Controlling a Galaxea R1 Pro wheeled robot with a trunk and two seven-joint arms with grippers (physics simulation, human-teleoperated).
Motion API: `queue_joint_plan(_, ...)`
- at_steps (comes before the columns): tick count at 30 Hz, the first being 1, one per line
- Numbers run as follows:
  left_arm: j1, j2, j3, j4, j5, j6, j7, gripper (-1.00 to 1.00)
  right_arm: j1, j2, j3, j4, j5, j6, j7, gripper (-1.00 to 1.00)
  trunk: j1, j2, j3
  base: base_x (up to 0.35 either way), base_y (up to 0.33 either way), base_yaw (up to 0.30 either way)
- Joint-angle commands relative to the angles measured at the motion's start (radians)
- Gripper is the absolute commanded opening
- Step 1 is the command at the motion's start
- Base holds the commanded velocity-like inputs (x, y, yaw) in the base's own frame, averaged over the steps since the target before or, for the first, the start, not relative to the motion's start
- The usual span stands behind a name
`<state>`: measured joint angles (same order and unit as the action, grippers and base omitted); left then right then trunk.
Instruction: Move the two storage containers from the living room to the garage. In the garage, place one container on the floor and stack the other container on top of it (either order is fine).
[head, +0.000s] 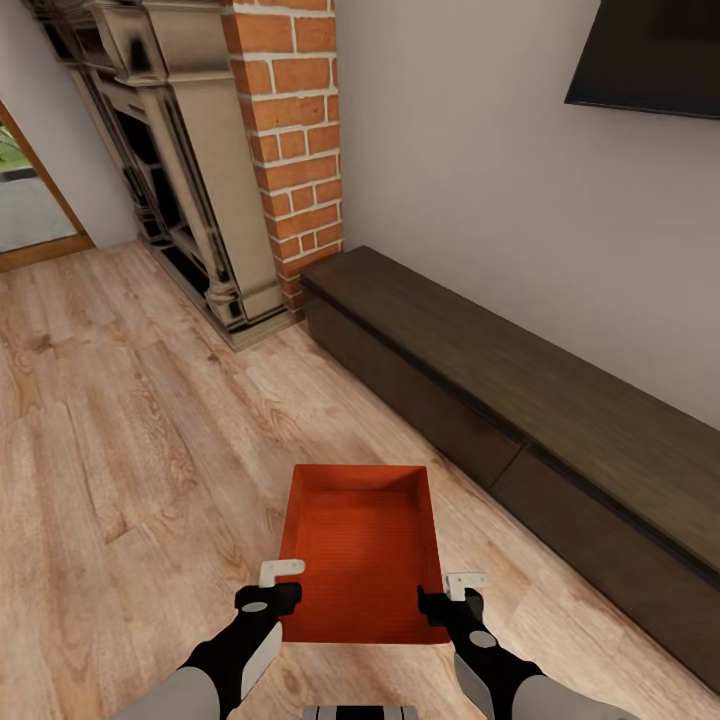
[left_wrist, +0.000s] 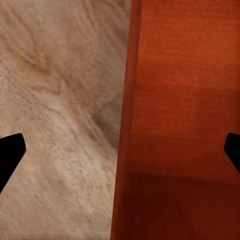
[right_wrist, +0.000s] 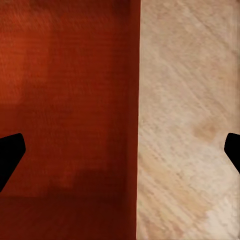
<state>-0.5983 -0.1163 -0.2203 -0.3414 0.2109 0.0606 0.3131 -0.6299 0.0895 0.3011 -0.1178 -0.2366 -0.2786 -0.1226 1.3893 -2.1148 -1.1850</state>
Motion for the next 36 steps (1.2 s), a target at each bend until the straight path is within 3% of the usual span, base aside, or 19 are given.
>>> queue_joint_plan(1,0.000,0.001,-0.008,-0.002,0.009,0.005,0.007,1.00,-0.001,0.000,0.009,0.001,-0.009,-0.003,-0.004,1.00,0.000,0.000,-0.001,0.000,0.000,0.000)
queue_joint_plan(4,0.000,0.001,-0.008,-0.003,0.009,0.005,0.007,1.00,-0.001,0.000,0.009,0.001,-0.009,-0.004,-0.004,1.00,0.000,0.000,-0.001,0.000,0.000,0.000)
queue_joint_plan(18,0.000,0.003,-0.008,-0.002,0.009,0.005,0.007,1.00,-0.001,0.000,0.009,0.000,-0.009,-0.004,-0.003,1.00,0.054,-0.098,-0.044,0.000,0.000,0.000)
queue_joint_plan(36,0.000,0.006,-0.008,-0.002,0.009,0.005,0.007,1.00,-0.001,0.000,0.009,0.001,-0.009,-0.004,-0.003,1.00,0.054,-0.098,-0.044,0.000,0.000,0.000)
